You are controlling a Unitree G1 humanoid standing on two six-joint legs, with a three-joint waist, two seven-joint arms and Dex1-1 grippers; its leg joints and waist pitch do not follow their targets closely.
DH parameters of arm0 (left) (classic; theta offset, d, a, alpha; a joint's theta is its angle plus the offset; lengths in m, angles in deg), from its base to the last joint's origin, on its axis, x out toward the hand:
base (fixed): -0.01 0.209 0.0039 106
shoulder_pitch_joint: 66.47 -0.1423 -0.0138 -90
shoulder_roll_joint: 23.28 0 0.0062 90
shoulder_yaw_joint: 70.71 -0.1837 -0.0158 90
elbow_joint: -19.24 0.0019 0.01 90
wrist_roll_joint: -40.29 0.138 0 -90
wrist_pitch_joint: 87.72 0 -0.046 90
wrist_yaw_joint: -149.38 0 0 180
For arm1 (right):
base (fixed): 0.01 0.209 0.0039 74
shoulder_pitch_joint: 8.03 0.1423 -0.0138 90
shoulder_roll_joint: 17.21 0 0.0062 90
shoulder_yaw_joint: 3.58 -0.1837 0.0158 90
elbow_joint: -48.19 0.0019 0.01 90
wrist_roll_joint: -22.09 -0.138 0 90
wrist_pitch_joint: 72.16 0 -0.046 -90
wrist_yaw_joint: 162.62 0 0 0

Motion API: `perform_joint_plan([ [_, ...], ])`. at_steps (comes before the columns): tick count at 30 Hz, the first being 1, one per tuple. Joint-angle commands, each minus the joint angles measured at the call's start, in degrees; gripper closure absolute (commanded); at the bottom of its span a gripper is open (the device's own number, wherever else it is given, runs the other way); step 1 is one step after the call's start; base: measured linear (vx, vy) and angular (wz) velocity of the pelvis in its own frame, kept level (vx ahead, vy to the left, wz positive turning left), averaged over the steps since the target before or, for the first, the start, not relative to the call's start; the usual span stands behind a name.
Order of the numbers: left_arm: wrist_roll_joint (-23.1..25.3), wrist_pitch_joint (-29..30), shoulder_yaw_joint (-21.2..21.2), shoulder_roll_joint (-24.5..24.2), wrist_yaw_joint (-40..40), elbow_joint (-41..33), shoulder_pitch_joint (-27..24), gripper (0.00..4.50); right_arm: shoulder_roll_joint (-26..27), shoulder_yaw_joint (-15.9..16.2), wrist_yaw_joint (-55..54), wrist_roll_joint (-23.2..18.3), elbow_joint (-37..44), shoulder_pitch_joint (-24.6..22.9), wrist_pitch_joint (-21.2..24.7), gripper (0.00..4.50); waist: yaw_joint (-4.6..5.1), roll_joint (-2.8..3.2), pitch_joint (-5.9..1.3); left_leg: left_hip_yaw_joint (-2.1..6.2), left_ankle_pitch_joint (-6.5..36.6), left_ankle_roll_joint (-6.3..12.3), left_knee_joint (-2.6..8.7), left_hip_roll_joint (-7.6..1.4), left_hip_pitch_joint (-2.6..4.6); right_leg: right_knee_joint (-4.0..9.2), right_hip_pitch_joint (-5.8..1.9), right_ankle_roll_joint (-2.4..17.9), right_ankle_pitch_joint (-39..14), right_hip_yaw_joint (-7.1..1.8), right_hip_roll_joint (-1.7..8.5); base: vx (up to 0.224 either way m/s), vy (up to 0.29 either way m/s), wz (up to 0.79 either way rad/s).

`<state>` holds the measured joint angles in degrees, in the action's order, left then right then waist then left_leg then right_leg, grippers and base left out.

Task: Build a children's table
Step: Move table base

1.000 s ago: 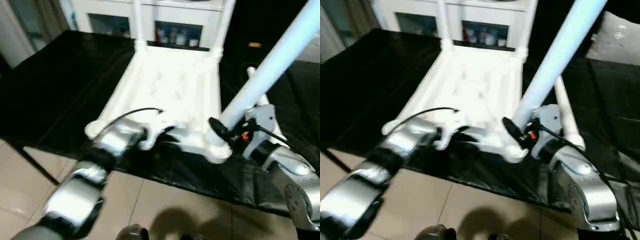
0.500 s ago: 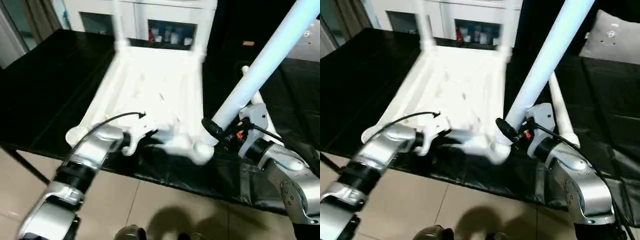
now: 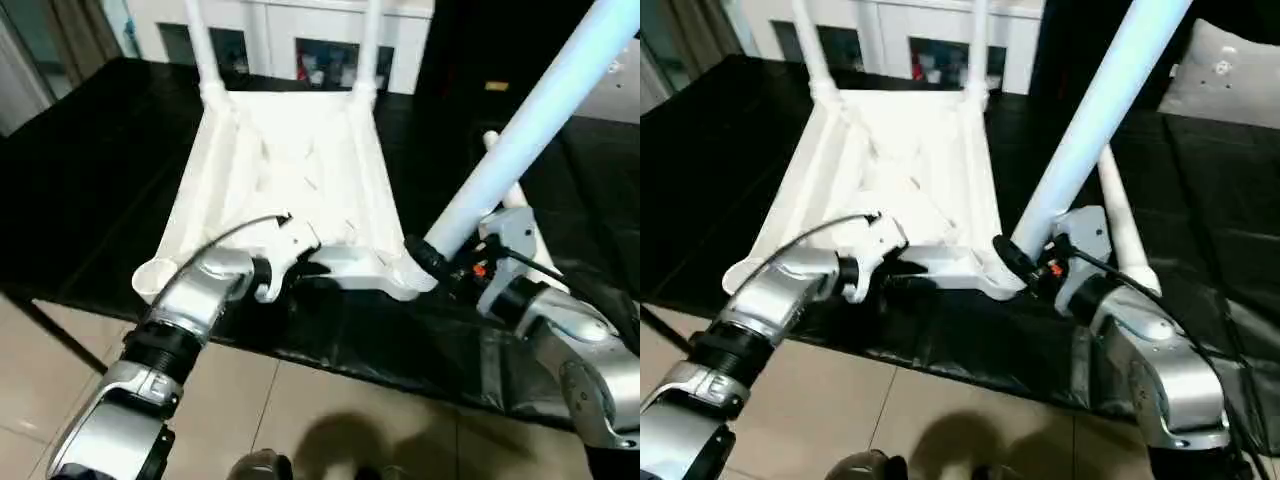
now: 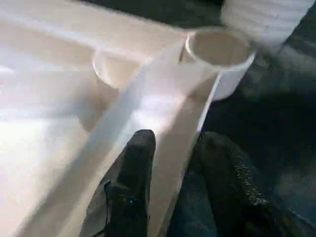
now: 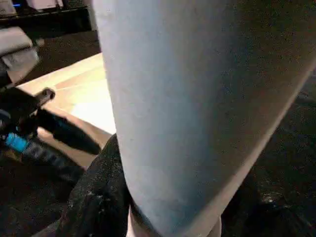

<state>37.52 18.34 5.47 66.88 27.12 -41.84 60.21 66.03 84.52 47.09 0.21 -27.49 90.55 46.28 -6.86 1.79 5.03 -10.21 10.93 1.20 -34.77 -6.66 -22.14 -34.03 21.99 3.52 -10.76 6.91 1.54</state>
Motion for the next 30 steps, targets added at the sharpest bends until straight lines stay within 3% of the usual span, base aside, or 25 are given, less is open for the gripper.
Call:
perform_joint_plan([
  [1,-1.7,-1.1,1.3,0.8,0.2,0.7,0.7,2.47,-0.5,-1.1,0.2,0.1,0.7,-0.8,-0.6,2.59,-0.26,-0.95,-4.97,3.57,5.1,5.14,3.58,-8.17,1.14,4.59,-3.03,5.8,-10.8,-5.50,10.59,0.000,0.000,0.00],
  [5,-2.4,-1.3,2.2,2.1,-0.3,2.9,1.8,2.47,-0.9,-1.3,0.3,0.0,1.4,-1.4,-0.5,2.59,-0.74,-0.81,-5.06,3.68,6.1,4.37,3.63,-8.33,1.33,4.86,-3.08,4.9,-13.0,-5.43,10.47,0.000,0.000,0.00],
  [10,-2.9,0.2,-0.6,3.3,4.3,3.3,1.8,2.47,-1.3,-2.0,0.1,-0.4,2.4,-2.4,-0.1,2.59,-1.15,-0.77,-4.92,3.68,6.9,3.56,3.73,-8.35,1.47,5.13,-3.00,4.4,-15.1,-5.56,10.64,0.000,0.000,0.00],
  [13,-1.8,-1.1,-1.0,4.9,2.6,6.3,3.3,2.13,-1.4,-2.0,-0.1,-0.3,2.5,-2.4,0.1,2.59,-1.12,-0.90,-4.95,3.67,6.4,3.93,3.66,-8.29,1.41,5.11,-3.05,4.3,-14.6,-5.52,10.61,0.000,0.000,0.00],
  [17,0.9,-5.2,-1.2,5.9,-0.9,12.3,5.7,2.05,-1.4,-2.1,-0.5,-0.5,3.0,-2.1,0.6,2.59,-1.09,-1.17,-5.00,3.68,5.5,4.90,3.53,-7.96,1.20,5.14,-3.17,3.5,-14.2,-5.38,10.50,0.000,0.000,0.00],
  [25,2.3,-5.5,-2.8,5.8,2.2,18.5,8.0,2.05,-1.6,-1.9,-0.5,-0.4,3.5,-2.2,0.9,2.59,-0.97,-1.04,-4.94,3.76,5.6,5.13,3.61,-8.25,1.35,5.14,-3.02,3.6,-13.8,-5.39,10.58,0.000,0.000,0.00],
  [26,2.6,-5.8,-3.1,5.7,2.5,19.4,8.3,2.34,-1.6,-1.9,-0.6,-0.4,3.5,-2.2,0.9,2.59,-0.98,-0.93,-4.89,3.80,5.9,4.98,3.66,-8.22,1.38,5.18,-3.00,3.5,-14.1,-5.41,10.55,0.000,0.000,0.00],
  [30,3.4,-7.2,-2.7,5.8,1.4,22.5,9.5,2.54,-1.6,-1.9,-0.8,-0.5,3.5,-2.2,0.9,2.59,-0.99,-0.97,-4.79,3.82,6.9,4.26,3.74,-8.19,1.38,5.37,-3.09,3.8,-15.0,-5.41,10.72,0.000,0.000,0.00],
])
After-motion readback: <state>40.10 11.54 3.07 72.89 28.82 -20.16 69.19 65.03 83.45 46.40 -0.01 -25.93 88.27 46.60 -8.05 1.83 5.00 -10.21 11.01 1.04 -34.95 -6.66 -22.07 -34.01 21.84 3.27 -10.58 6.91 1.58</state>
